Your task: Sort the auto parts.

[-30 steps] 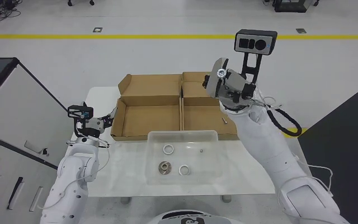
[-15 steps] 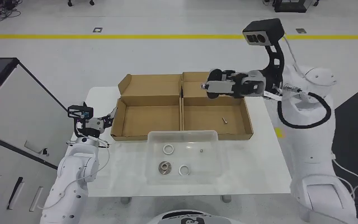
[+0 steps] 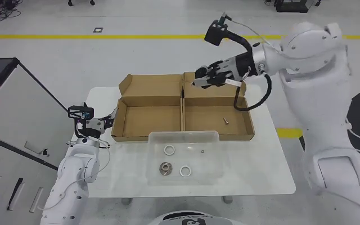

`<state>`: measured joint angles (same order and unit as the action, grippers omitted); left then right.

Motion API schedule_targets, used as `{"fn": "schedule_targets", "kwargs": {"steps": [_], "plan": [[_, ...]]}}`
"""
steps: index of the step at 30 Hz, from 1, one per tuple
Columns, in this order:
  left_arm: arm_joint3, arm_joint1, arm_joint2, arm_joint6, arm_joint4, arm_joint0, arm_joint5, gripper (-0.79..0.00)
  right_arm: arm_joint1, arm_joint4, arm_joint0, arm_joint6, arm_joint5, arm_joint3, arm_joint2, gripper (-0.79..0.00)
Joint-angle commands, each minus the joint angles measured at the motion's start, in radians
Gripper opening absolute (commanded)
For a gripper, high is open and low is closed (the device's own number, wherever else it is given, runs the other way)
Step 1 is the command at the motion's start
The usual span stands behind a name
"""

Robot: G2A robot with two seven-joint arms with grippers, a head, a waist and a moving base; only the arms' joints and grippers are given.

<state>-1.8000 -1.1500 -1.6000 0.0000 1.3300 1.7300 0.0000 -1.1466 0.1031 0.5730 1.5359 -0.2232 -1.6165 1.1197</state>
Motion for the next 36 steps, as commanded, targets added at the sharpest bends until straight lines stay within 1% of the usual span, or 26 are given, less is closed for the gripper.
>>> {"fn": "schedule_targets", "kwargs": {"steps": [1, 7, 11, 17, 22, 27, 32, 36], "plan": [[0.000, 0.000, 0.000, 0.000, 0.000, 0.000, 0.000, 0.000, 0.018, 0.079, -0.028, 0.000, -0.014, 0.028, -0.060, -0.785], [0.000, 0.000, 0.000, 0.000, 0.000, 0.000, 0.000, 0.000, 0.074, 0.224, -0.090, 0.000, -0.034, 0.083, -0.182, -0.785], [0.000, 0.000, 0.000, 0.000, 0.000, 0.000, 0.000, 0.000, 0.109, 0.316, -0.143, 0.000, -0.061, 0.090, -0.277, -0.785], [0.000, 0.000, 0.000, 0.000, 0.000, 0.000, 0.000, 0.000, 0.146, 0.343, -0.220, 0.000, -0.061, 0.108, -0.413, -0.785], [0.000, 0.000, 0.000, 0.000, 0.000, 0.000, 0.000, 0.000, 0.158, 0.317, -0.237, 0.000, -0.061, 0.134, -0.490, -0.785], [0.000, 0.000, 0.000, 0.000, 0.000, 0.000, 0.000, 0.000, 0.157, 0.324, -0.213, 0.000, -0.044, 0.154, -0.541, -0.785], [0.000, 0.000, 0.000, 0.000, 0.000, 0.000, 0.000, 0.000, 0.150, 0.388, -0.173, -0.002, -0.010, 0.162, -0.592, -0.785], [0.000, 0.000, 0.000, 0.000, 0.000, 0.000, 0.000, 0.000, 0.144, 0.445, -0.143, -0.030, 0.031, 0.167, -0.616, -0.785]]}}
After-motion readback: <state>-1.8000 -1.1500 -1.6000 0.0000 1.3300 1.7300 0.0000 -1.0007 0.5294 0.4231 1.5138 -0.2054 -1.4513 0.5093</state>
